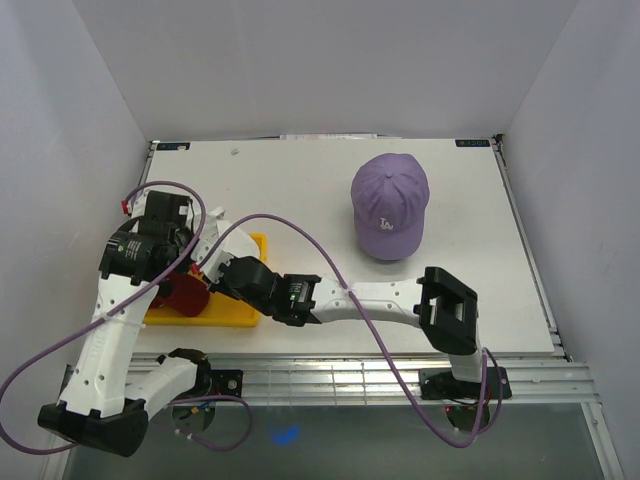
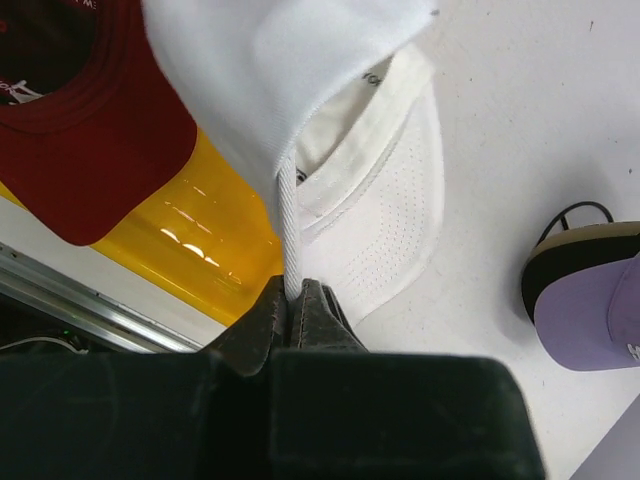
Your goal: Stack the hats
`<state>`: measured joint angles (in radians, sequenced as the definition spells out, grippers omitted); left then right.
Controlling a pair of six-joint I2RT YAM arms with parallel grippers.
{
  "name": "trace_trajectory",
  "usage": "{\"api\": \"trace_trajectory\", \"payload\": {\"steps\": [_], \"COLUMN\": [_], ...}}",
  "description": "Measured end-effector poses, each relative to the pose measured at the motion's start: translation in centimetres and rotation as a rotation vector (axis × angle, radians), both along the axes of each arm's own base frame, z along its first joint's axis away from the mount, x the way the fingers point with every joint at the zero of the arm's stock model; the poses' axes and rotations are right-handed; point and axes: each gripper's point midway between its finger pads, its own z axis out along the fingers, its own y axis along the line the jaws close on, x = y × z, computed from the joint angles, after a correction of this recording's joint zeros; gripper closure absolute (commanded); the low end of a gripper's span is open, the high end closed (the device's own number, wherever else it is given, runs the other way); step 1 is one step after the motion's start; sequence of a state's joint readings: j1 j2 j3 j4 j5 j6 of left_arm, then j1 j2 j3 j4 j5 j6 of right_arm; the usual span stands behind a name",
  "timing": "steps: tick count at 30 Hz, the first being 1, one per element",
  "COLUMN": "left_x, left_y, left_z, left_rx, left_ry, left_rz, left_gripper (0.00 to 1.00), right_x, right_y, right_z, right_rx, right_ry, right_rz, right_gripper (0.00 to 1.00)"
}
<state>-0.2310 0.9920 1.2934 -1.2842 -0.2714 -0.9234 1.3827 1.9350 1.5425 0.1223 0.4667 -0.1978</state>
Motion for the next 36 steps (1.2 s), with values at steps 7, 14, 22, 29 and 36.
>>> {"api": "trace_trajectory", "payload": {"steps": [7,14,22,29,36], "left_x": [0.3,1.1,3.6,6.4,5.5], "left_y": [-0.5,-1.6,-4.5,-6.8,-7.9], "left_z": [0.7,2.6,10.5,23.0,28.4], "left_rx": [-0.016,-0.045,-0.136,-0.222,-0.289], "left_ry": [-0.023,-0.083,-0.306,-0.646,-0.804], "left_rz": [-0.029,-0.11,-0.245,-0.339,-0.398], "left_gripper": [1.0,0.5,0.35,0.34,0.34], "right_x": [0.3,0.5,0.8,1.5,7.6], "right_y": [-0.1,-0.9,-2.8,-5.5,-10.0], "right_z": [0.6,2.2,6.8,6.7,9.1], "right_rx": [-0.002,0.037,0.158,0.157,0.32], "right_ry": [-0.035,-0.022,0.064,0.205,0.474], "right_rz": [-0.02,-0.054,-0.132,-0.202,-0.308], "right_gripper": [0.92,0.92,0.92,0.92,0.92]}}
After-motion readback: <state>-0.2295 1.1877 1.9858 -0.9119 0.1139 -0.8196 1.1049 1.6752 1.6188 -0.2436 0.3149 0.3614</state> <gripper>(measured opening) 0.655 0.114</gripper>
